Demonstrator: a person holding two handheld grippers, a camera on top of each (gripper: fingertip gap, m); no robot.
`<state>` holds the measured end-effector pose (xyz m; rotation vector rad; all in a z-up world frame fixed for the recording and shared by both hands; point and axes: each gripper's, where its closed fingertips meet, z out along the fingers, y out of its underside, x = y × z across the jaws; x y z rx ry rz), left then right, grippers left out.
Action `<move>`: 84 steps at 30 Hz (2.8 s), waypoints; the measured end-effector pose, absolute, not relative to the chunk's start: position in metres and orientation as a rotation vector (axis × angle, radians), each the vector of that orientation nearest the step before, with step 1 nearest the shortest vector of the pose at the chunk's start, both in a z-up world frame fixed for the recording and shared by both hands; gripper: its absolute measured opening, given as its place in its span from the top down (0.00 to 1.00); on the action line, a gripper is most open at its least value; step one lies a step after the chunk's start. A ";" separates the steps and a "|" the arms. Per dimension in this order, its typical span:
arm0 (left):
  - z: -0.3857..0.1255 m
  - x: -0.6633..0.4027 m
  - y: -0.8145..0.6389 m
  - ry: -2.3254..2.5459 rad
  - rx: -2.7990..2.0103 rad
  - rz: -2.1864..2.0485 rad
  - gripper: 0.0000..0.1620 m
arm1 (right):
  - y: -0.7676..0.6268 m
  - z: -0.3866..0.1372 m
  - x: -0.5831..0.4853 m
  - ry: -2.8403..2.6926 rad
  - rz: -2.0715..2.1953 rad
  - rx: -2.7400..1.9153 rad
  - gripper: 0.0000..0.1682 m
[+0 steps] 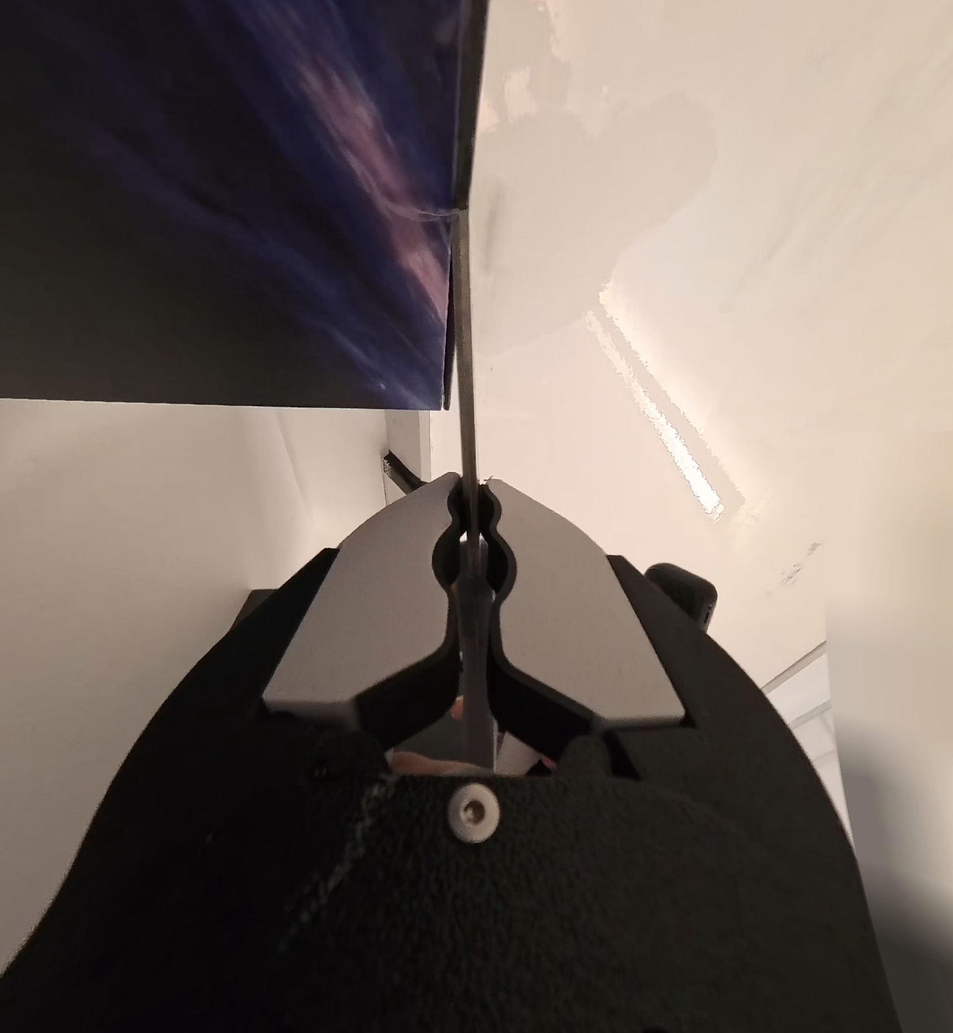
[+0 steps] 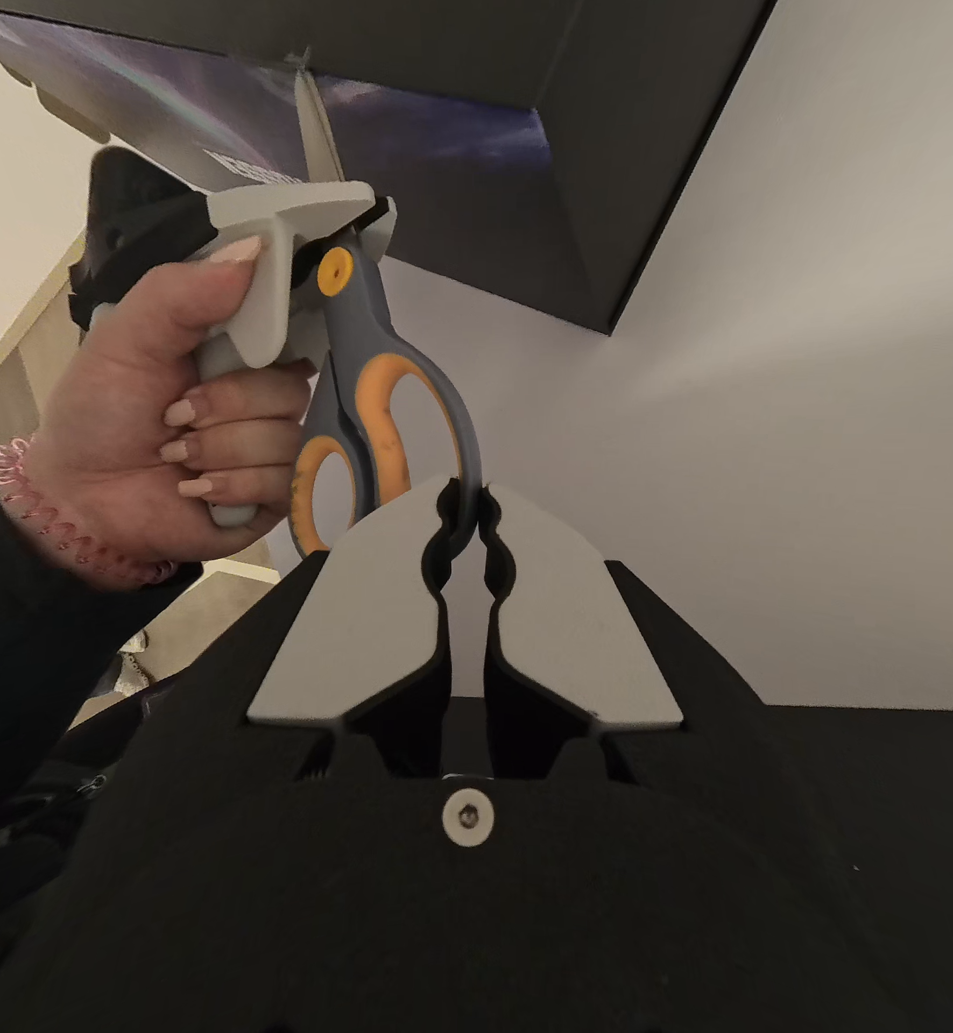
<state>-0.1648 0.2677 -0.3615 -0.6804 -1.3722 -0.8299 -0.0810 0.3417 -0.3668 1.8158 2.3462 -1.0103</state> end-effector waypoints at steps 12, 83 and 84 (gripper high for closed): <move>-0.362 -0.157 0.259 -1.372 -0.670 -0.818 0.99 | 0.316 -0.369 -0.059 2.357 -0.985 1.678 0.96; -0.345 -0.147 0.226 -1.324 -0.708 -0.836 0.98 | 0.261 -0.347 -0.059 2.181 -1.154 1.636 0.95; -0.345 -0.147 0.219 -1.331 -0.723 -0.818 0.98 | 0.255 -0.351 -0.059 2.208 -1.106 1.624 0.95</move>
